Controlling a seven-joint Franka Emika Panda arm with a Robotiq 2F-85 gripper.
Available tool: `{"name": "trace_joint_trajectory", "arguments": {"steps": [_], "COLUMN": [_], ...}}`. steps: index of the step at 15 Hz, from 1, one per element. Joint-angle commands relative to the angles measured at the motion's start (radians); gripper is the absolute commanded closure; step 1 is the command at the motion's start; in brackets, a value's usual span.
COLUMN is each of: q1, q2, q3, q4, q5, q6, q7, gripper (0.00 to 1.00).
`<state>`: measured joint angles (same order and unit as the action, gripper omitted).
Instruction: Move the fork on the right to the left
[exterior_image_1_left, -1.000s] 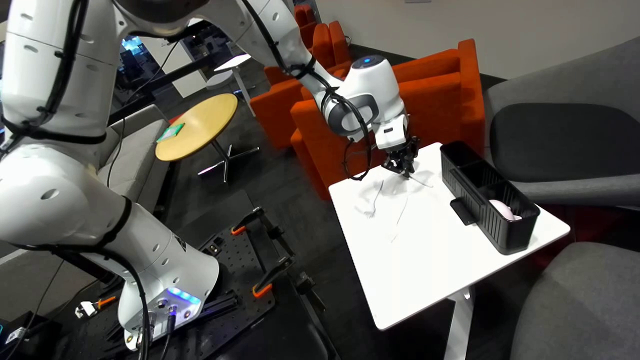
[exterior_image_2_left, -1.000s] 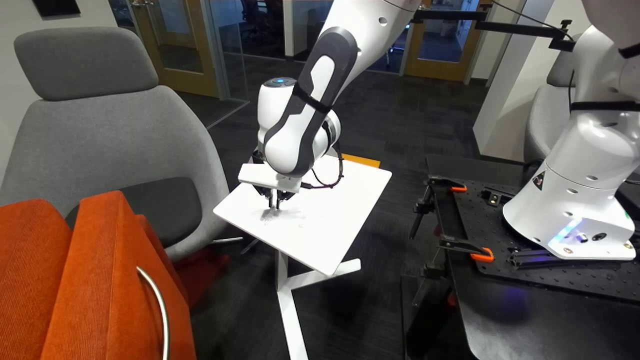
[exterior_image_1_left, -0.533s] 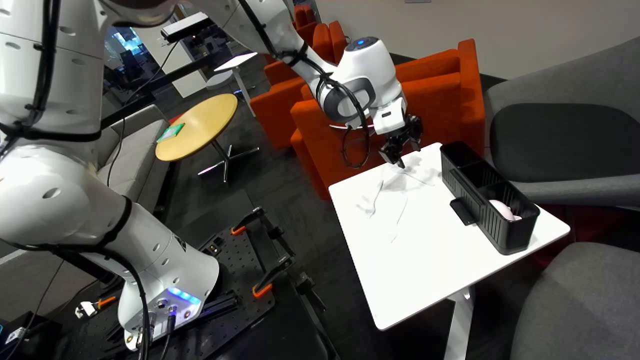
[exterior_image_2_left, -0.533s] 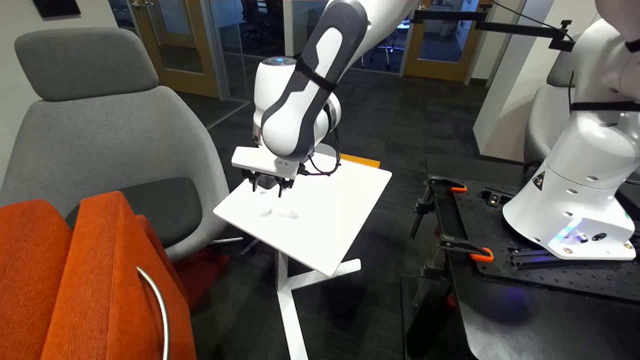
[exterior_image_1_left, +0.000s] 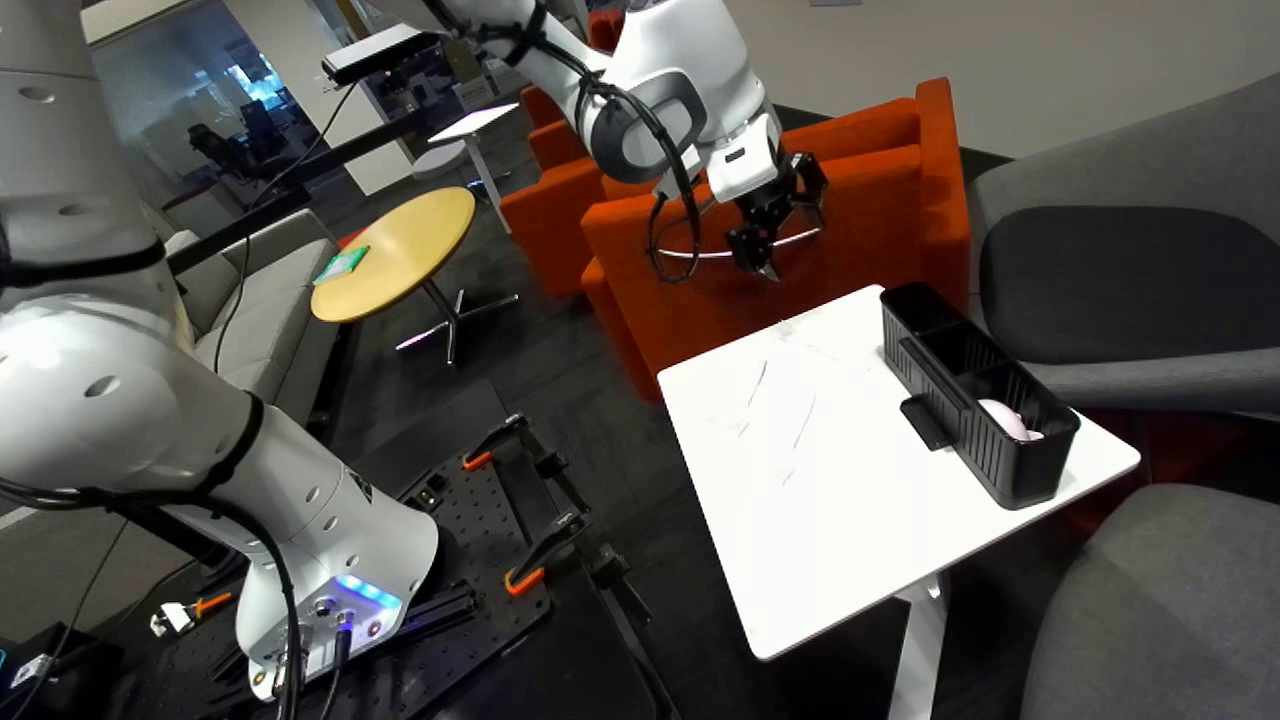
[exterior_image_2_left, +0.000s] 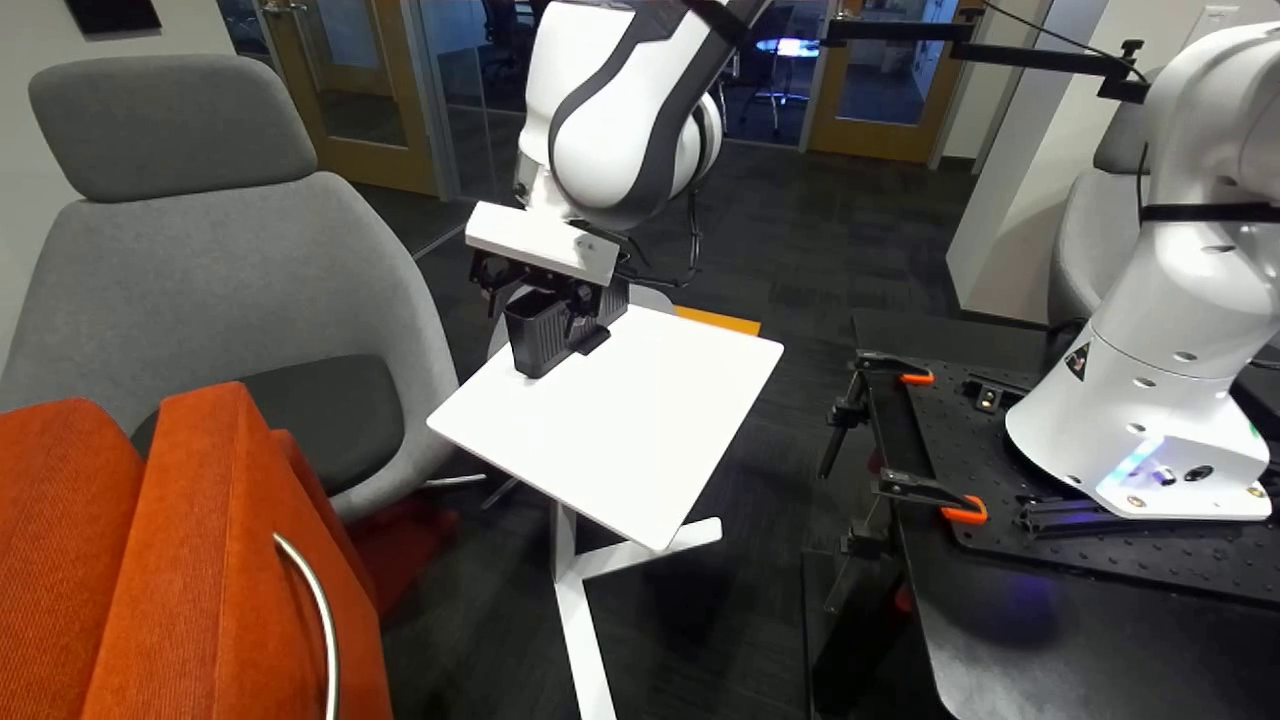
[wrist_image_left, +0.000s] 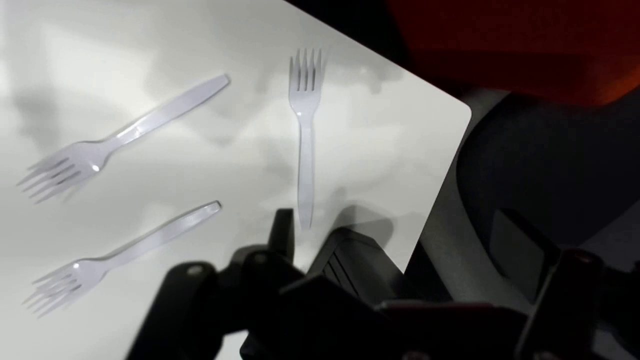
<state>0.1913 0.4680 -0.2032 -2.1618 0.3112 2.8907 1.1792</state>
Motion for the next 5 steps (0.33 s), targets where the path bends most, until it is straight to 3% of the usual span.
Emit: {"name": "trace_joint_trajectory", "arguments": {"steps": [1,5], "q1": [-0.019,-0.045], "q2": [-0.113,-0.152], "q3": [0.019,0.054], "q4": [-0.093,-0.113], "q5": [-0.031,-0.024], "q6": [0.017,0.01], "q7": [-0.006,-0.018], "gripper": [0.0,0.0]}}
